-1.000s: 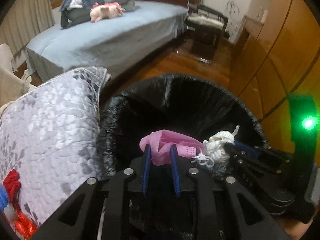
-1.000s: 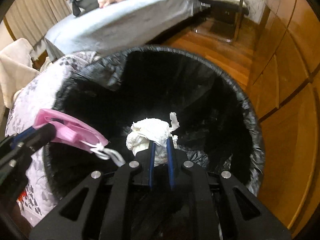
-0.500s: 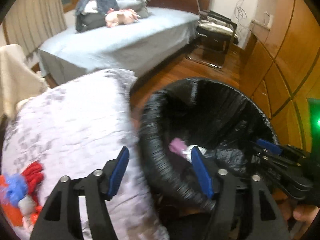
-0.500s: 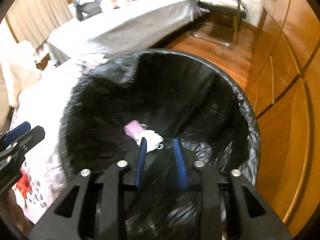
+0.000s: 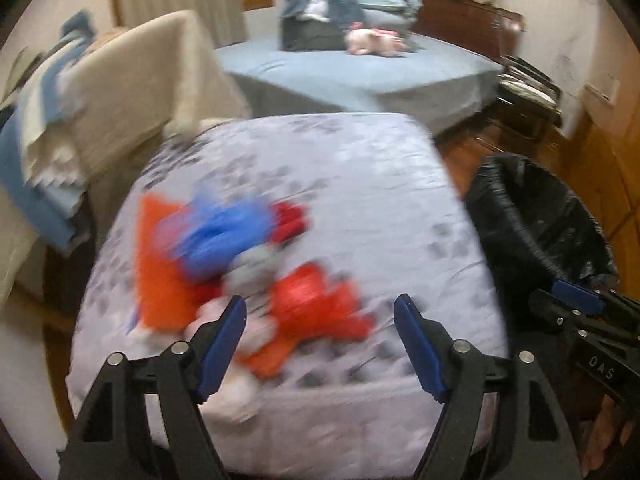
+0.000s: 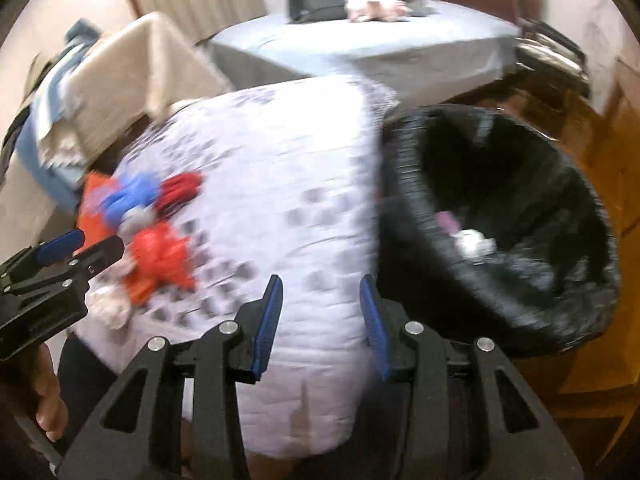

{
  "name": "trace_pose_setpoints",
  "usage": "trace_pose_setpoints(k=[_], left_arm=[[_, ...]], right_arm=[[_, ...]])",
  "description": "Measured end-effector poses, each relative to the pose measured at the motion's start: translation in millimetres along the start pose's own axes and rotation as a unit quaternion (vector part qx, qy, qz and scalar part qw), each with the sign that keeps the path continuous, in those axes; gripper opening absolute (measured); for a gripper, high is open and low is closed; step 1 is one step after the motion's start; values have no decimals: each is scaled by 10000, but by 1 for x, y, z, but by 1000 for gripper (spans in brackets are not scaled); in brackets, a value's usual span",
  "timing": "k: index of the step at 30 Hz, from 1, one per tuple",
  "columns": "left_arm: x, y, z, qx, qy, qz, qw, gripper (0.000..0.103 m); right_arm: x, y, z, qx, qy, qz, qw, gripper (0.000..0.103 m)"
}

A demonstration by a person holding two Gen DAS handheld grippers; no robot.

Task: Collect trash
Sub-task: 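Move both grippers back from the bin to the pile, then grasp the white crumpled plastic bag with the left gripper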

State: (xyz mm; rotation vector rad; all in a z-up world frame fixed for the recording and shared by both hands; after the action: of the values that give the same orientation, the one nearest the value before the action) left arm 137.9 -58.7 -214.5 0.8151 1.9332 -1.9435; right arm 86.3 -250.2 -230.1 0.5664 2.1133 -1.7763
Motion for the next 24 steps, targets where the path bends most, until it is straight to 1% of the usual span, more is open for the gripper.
trace_pose_setpoints(k=[2,4,6,9,15,21,24], left_arm=[[15,-5,-25,-142,-111,-19,9998,75],[29,-6,-47,-250,-230,-60,9994,76],[43,-2,-66,-311,-395,-169,9986,76],[58,6,-83,-313,-590,-297,9973,76],[67,20,-89,-211,-727,-396,9963,76],[78,40,-92,-85,-830,-670,9943,76],[79,45,-89,-88,-747,-695,9947,76]], right_arm=[[5,7,-31,-102,-214,-54,9997,40],[10,13,-52,-125,-366,-46,9992,44],[16,19,-64,-156,-423,-71,9990,45],[24,32,-81,-217,-475,-161,9985,45],[27,41,-99,-177,-616,-149,9978,45],[17,47,-99,-163,-526,-81,9985,45],[13,53,-100,-201,-512,-94,9984,45]])
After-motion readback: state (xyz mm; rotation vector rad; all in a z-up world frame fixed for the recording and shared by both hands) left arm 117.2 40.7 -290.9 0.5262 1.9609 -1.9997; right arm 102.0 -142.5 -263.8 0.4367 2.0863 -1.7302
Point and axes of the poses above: each gripper's, at about its wrist camera, not at the fingertips, and y roughly the way its jaws point, z to its right, x to its underside, the point moved 3 cm from there along y, roughly the way its jaws point, and after that the axes turned 1 degree about -z, right-handed, at the moved point
